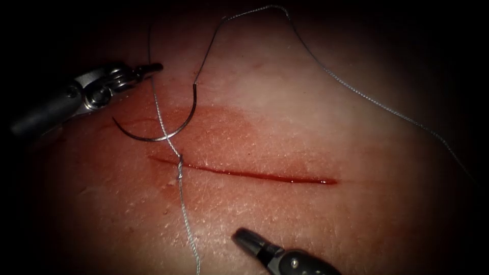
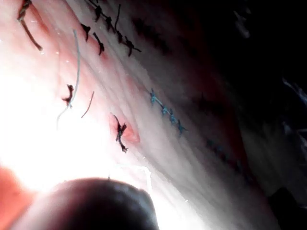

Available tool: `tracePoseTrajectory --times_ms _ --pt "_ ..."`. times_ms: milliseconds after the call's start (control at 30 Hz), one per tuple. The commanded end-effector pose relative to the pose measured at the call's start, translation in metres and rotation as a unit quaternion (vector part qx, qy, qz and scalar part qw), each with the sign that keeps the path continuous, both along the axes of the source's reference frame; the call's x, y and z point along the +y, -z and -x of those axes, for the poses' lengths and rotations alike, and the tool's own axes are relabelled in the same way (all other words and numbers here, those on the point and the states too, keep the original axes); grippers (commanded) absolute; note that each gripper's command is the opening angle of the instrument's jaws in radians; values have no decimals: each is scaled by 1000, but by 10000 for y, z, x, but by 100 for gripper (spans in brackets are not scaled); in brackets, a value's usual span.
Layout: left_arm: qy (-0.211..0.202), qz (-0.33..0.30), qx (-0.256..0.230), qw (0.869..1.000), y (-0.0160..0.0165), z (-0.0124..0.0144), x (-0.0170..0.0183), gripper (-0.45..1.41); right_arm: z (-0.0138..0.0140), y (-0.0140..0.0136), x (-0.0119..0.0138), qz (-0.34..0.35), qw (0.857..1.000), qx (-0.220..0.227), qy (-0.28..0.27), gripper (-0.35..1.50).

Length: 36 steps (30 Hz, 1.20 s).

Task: Wound Closure

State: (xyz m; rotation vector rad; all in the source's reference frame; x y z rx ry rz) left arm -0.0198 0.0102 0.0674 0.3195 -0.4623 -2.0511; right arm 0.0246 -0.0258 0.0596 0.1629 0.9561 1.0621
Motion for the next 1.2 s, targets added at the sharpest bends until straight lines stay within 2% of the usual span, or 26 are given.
tracePoseTrajectory --times_ms 33,67,100,200,233,267,333,367,433,467,500,567,633,700,733,867,933,1067,1100,1133,1167,1200 --pt "0 3 -4 1000 6 4 14 -30 -22 -7 0 -13 1000 -11 -4 29" --pt "0 3 -4 1000 6 4 14 -30 -22 -7 0 -13 1000 -11 -4 29" --pt "-1 2 -6 1000 6 4 14 -30 -28 -6 3 -11 1000 -13 -5 44" --pt "-2 3 -6 1000 6 4 13 -30 -35 -4 3 -10 1000 -15 -5 29" --pt "-2 3 -6 1000 6 4 13 -30 -35 -4 3 -10 1000 -15 -5 29" --pt "-2 3 -6 1000 6 5 13 -25 -41 -3 3 -7 1000 -19 -3 41" --pt "-2 3 -6 1000 6 6 13 -1 -47 1 4 -6 1000 -17 -6 88" --pt "-2 3 -6 1000 6 6 13 2 -48 3 4 -6 1000 -15 -7 96" --pt "-2 2 -7 1000 6 7 12 4 -50 10 7 -4 1000 -11 -9 84" --pt "-2 2 -7 1000 6 7 12 5 -52 17 9 -5 1000 -9 -10 68" --pt "-2 3 -7 1000 6 7 12 5 -52 20 9 -6 1000 -9 -11 59" --pt "-3 3 -7 1000 5 7 12 5 -55 23 8 -7 1000 -9 -11 51" --pt "-3 3 -7 1000 5 7 12 5 -57 21 5 -5 1000 -9 -11 56" --pt "-3 3 -7 1000 5 7 12 5 -60 18 3 -4 1000 -10 -12 83" --pt "-3 3 -7 1000 5 7 12 5 -61 19 4 -5 1000 -10 -12 83" --pt "-3 3 -7 1000 4 7 12 5 -61 30 11 -8 1000 -8 -15 52" --pt "-3 3 -7 1000 4 8 12 5 -66 26 6 -6 1000 -8 -14 46" --pt "-3 3 -7 1000 4 8 12 5 -77 14 -3 0 1000 -7 -14 46" --pt "-3 3 -7 1000 4 9 12 5 -78 11 -5 1 1000 -7 -12 37" --pt "-3 3 -7 1000 4 9 12 5 -79 8 -7 2 1000 -6 -11 -10" --pt "-3 3 -7 1000 4 9 12 4 -79 8 -8 2 1000 -5 -10 -35" --pt "-3 3 -7 1000 4 9 12 0 -79 9 -7 2 1000 -5 -10 -35"
